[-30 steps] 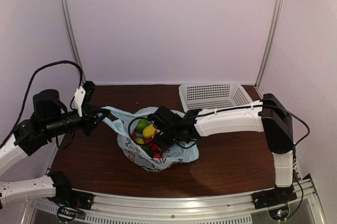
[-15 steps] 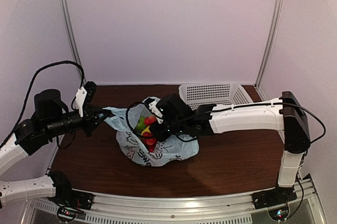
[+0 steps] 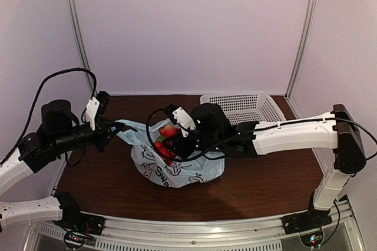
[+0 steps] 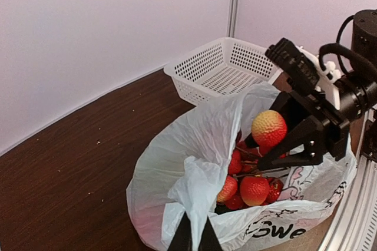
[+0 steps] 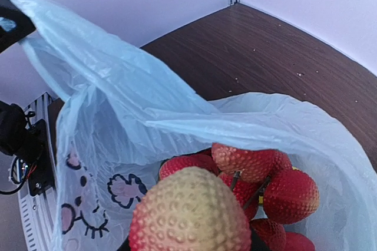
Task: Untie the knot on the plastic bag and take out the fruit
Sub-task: Pick up the fake fruit from the takeout bag.
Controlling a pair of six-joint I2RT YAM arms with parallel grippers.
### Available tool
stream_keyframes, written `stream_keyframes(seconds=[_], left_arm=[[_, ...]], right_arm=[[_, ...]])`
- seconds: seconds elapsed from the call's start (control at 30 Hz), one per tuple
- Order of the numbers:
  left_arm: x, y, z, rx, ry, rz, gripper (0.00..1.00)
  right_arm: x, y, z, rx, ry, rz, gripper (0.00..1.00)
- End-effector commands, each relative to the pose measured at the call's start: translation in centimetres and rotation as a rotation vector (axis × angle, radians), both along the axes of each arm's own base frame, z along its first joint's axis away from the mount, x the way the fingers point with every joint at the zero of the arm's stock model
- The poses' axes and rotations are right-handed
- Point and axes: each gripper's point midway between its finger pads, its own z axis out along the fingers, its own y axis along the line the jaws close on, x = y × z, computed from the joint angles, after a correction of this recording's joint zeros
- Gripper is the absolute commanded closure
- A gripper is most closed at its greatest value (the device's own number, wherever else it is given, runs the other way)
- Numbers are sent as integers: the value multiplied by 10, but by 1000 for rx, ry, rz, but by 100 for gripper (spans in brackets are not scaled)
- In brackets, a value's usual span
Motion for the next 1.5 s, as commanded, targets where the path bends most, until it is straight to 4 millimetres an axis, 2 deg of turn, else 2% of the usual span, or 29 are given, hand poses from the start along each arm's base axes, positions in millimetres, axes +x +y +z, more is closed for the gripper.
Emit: stream_keyframes(seconds=[0.0,0.2,0.37,0.47,0.6,0.73,0.9,1.03,1.13,1.3,1.47], left_arm=[[15,10,-10,36,29,99,100],[30,22,-25,105,70,204,100],[37,33,-31,141,83,283,100],[36,33,-33,149,87,278,100],[25,14,-22,93,58,147,100],[10,-4,-15,40,43,17,100],[9,-5,-15,36,45,5,100],[10,-3,-13,34,38,17,100],[10,-1,-11,27,31,28,100],[16,7,-13,47,35,85,100],[19,17,-10,49,32,145,100]], right_arm=[[-33,10,72,209,-47,138,94],[-65,5,87,225,-77,193,96],[-81,0,100,237,-147,192,95],[-74,-9,107,230,-216,83,93],[-49,-17,120,272,-272,-84,92],[-32,-1,129,250,-312,-149,93],[-18,11,146,220,-366,-204,93],[-8,8,168,227,-407,-267,94],[-7,5,188,264,-417,-282,94],[-16,1,223,343,-408,-245,94],[-24,-18,245,368,-384,-237,94]])
